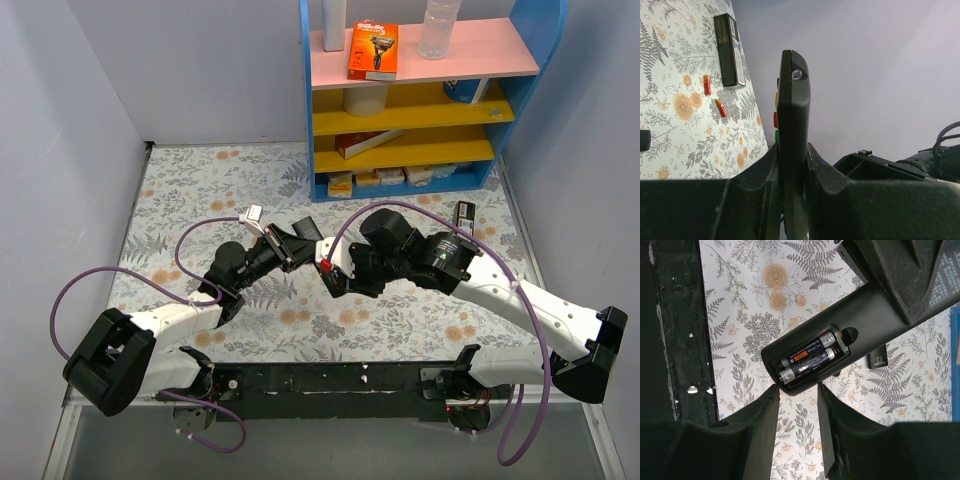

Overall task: Load the batteries into the remote control
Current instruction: Load the battery into the remote control.

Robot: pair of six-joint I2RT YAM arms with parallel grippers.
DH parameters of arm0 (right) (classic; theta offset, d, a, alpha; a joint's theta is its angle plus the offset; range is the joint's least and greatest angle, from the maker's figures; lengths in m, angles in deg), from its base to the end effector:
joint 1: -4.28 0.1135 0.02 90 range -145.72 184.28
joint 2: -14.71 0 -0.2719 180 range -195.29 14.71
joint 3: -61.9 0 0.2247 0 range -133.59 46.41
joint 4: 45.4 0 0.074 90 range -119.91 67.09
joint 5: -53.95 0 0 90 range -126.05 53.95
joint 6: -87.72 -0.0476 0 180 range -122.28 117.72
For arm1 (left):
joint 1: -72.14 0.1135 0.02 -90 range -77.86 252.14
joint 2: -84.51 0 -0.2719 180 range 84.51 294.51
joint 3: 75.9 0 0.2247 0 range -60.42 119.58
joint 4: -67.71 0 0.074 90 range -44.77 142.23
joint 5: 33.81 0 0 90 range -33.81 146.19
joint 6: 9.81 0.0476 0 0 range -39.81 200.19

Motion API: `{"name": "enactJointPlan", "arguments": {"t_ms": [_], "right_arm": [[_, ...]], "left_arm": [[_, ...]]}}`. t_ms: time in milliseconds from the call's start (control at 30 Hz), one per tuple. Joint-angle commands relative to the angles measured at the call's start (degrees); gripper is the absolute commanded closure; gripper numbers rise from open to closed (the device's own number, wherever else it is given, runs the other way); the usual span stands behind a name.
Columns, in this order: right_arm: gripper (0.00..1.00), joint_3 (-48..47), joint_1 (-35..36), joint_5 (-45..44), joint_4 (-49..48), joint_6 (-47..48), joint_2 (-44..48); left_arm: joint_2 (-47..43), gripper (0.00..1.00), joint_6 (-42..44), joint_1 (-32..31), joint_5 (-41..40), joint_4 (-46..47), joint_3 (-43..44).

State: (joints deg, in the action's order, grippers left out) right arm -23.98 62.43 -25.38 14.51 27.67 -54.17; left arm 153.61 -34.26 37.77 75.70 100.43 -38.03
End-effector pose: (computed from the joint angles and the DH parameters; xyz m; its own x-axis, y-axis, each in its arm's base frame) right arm 0.1114 0.1961 0.3506 0.1412 -0.7025 -0.6976 -0.9646 0.0608 -0.2564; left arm 0.1841 -0.1452 0.2541 -0.7441 -0.5306 0.4059 -0.3148 -0.2574 -0.9136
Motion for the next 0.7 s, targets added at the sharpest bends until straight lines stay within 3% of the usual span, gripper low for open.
{"name": "enactJointPlan", "arguments": {"t_ms": [0,300,667], "right_arm": [[0.55,-0.9,0.3,1.6,-1.7,-0.4,0.9],[0.54,-1.5,0.3,3.6,-3.4,-1.1,1.0],[0.65,-0.7,0.3,2.6,-4.3,-1.8,0.7]], "left_arm": [[-2.0,1.00,-5.0,-0.3,0.4,0.8,1.9],[-2.1,1.00,-4.9,-0.3,0.4,0.7,1.6],[-2.3,1.00,-4.9,-0.3,0.7,0.7,1.7]]}}
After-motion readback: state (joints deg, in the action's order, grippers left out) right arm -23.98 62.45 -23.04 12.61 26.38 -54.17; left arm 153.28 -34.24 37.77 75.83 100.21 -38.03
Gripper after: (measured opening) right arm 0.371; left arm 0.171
